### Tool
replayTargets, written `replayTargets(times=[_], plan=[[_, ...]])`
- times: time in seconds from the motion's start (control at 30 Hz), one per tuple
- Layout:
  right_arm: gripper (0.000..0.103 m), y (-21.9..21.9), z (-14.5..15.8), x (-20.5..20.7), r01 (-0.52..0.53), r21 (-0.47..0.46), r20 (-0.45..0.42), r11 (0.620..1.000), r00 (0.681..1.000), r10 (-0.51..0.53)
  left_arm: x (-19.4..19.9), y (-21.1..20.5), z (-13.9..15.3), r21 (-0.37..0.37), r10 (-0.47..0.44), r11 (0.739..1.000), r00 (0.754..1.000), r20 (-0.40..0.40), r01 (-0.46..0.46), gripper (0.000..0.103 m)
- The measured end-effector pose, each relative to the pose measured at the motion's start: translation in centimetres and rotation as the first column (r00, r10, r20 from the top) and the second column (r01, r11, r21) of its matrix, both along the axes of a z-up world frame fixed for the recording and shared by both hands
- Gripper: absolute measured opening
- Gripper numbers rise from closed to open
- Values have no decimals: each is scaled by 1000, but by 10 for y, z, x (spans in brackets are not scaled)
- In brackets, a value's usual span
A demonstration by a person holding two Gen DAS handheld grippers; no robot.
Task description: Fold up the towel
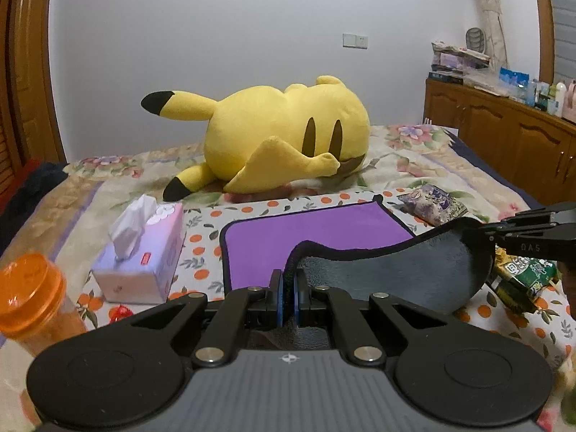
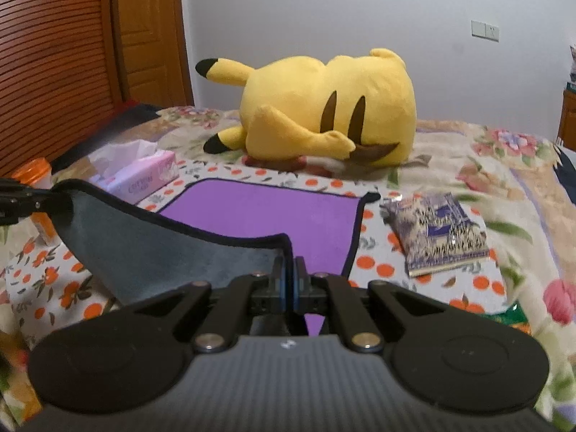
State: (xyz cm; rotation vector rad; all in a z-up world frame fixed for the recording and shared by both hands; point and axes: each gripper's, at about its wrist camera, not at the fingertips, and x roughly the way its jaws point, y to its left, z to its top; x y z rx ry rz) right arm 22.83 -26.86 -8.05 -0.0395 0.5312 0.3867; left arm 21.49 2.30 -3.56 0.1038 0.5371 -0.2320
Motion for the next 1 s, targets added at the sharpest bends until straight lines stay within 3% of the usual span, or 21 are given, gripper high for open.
replayTargets(times=[0.57,1.0], plan=[[4,1,19,31,9,-27,75,1000,997,-7,42,-4,8,20,2,1000,999,45,-3,6],[4,15,30,57,12,-100,99,995,995,-2,71,-11,16,33,-5,999,997,71,3,6]])
